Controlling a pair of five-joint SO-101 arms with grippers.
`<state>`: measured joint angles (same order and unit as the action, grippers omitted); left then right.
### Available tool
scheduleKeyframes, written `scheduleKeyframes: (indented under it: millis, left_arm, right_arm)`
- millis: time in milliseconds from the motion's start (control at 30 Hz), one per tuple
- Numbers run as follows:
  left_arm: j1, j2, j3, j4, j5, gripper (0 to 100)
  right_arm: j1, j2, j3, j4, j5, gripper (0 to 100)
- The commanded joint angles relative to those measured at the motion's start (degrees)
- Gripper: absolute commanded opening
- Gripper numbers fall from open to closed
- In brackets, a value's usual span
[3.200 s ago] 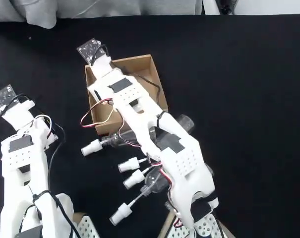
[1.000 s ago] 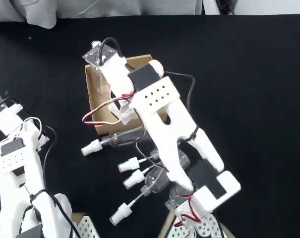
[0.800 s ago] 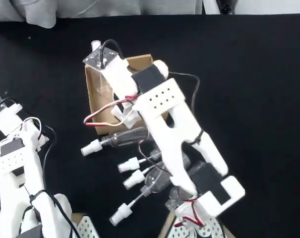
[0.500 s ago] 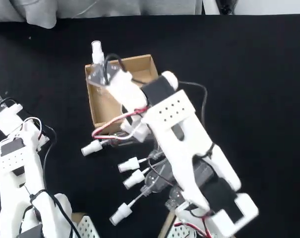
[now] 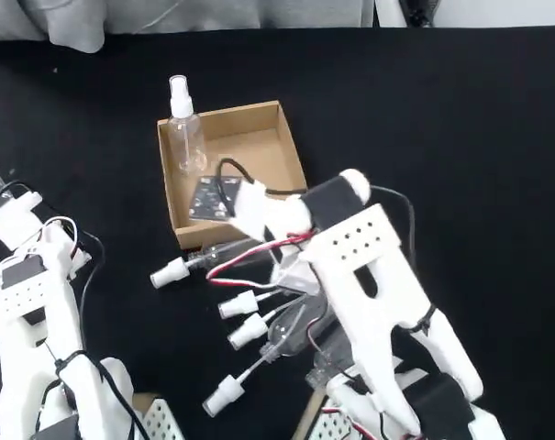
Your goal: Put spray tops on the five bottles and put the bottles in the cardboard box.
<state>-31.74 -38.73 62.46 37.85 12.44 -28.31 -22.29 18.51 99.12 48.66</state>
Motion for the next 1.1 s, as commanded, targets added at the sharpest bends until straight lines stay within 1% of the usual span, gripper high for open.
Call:
scheduleKeyframes:
  millis: [0, 133, 400, 700, 867, 1067]
  left_arm:
    - [1.4, -2.1, -0.7, -1.1, 0.1, 3]
    - [1.4, -2.0, -0.7, -1.1, 0.1, 3]
    - [1.4, -2.0, -0.7, -1.1, 0.1, 3]
    - [1.5, -2.0, -0.7, -1.1, 0.1, 3]
    - [1.5, -2.0, -0.7, -1.1, 0.1, 3]
    - [1.5, -2.0, -0.7, -1.1, 0.1, 3]
  right_arm:
    - [3.3, -2.7, 2.2, -0.1, 4.1, 40.0]
    - [3.4, -3.0, 6.6, -1.9, 8.4, 40.0]
    - [3.6, -3.0, 11.0, -6.9, 16.0, 39.9]
    - [9.8, -2.7, 17.5, -17.0, 25.8, 39.9]
    - [10.9, -2.7, 20.7, -21.7, 28.0, 39.9]
    - [10.5, -2.6, 25.0, -29.0, 28.1, 39.8]
